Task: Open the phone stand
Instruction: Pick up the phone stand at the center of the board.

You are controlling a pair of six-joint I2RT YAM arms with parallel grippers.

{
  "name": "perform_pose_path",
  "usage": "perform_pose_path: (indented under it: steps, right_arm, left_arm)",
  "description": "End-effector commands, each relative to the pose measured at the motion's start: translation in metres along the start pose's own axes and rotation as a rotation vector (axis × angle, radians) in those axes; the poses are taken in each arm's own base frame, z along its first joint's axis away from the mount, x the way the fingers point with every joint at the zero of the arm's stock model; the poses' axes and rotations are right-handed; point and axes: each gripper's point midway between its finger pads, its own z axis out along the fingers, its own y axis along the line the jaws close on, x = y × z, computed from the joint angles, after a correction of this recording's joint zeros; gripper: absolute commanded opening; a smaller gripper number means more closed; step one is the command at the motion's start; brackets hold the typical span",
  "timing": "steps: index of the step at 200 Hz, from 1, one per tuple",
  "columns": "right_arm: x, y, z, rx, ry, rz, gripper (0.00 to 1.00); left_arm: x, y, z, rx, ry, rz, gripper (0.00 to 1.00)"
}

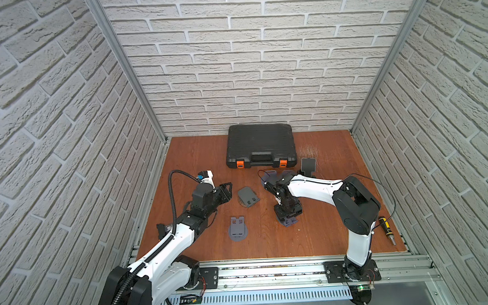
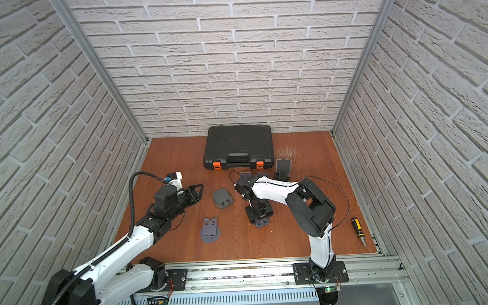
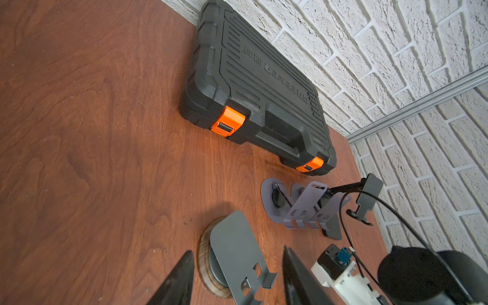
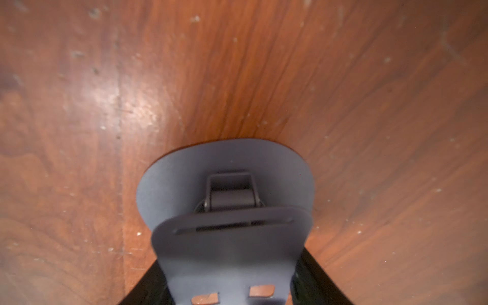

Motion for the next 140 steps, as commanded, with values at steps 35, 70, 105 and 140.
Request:
perform_pose_path:
  steps: [35, 70, 105, 140]
  right_arm:
    - [0.003, 0.019, -0.05, -0.159, -0.109, 0.01, 0.22]
    - [-0.001, 0.038, -0.084, -0.301, -0.193, 0.017, 0.21]
    - [-0.011, 0.055, -0.116, -0.428, -0.279, 0.045, 0.19]
    - [-0.022, 0.061, -0.139, -0.495, -0.357, 0.1, 0.18]
  left_arm:
    - [0.016, -0.042, 0.0, 0.134, 0.075, 0.016, 0.55]
    - [0.045, -0.067, -0.003, 0.217, 0.161, 0.053, 0.55]
    - [0.069, -0.093, -0.005, 0.314, 0.195, 0.1, 0.53]
    - [0.09, -0.106, -0.01, 0.382, 0.209, 0.154, 0.51]
